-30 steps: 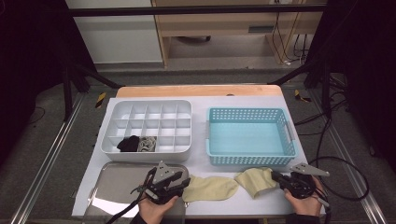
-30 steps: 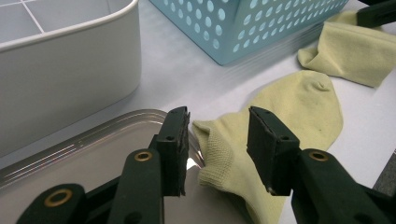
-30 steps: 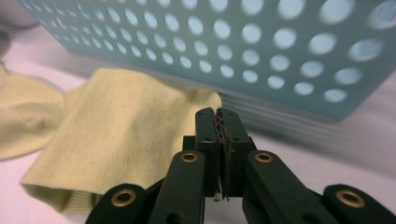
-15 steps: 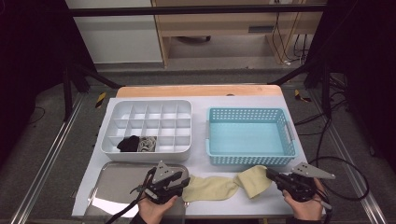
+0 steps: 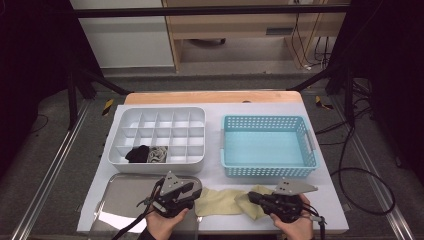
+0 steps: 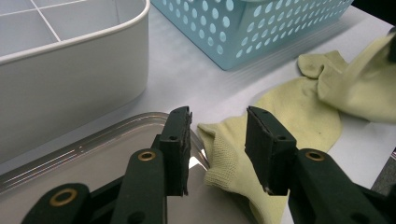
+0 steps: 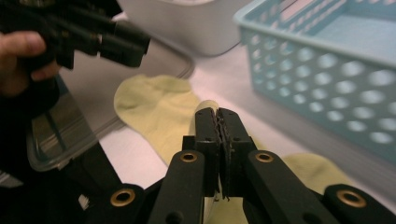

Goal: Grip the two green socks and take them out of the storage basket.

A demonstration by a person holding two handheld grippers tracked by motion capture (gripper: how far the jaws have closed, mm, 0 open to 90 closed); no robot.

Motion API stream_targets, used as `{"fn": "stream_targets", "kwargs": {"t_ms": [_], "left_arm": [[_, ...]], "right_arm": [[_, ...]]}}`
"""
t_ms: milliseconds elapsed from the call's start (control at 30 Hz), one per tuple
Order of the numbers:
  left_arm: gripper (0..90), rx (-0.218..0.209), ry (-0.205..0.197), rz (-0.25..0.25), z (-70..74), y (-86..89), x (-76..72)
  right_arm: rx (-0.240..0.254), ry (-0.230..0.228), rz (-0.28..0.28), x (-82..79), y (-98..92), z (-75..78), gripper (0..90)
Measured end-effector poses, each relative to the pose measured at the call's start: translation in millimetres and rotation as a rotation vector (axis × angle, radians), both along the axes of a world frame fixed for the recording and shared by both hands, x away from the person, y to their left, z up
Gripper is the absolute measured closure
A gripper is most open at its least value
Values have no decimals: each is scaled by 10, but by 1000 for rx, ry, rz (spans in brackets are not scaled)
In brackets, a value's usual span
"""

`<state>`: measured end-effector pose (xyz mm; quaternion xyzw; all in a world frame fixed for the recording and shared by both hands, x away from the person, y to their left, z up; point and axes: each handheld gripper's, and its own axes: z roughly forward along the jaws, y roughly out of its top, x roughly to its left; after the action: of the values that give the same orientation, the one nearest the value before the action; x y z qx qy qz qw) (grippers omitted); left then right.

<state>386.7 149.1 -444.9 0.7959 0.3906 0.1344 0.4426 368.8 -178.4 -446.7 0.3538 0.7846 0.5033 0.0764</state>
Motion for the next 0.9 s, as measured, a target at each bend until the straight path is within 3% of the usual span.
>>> {"fn": "stream_targets", "kwargs": {"t_ms": [267,433,533,633,767,833,900], "left_arm": [[601,-5,7,-9,-9,-16,-9],[610,-14,-3,-17,21,-10,-16],[611,-19,-5,-19,40,-10,-25],[610,-21,-5,-21,46,-8,-28],[611,-23,-9,-21,62,-4,-33],[610,-23,-12,-23,66,-8,-36],[611,-22,-13,-24,66,-11,-38]], "right_arm": [[-31,42,50,25,129,-110,880],[-59,57,51,29,145,-161,875],[-64,77,55,40,176,-207,781],[-38,67,49,31,150,-178,750],[36,5,-38,1,-93,-31,718],[24,-9,-112,0,-243,-3,706],[-25,1,-198,25,-354,-44,683]]}}
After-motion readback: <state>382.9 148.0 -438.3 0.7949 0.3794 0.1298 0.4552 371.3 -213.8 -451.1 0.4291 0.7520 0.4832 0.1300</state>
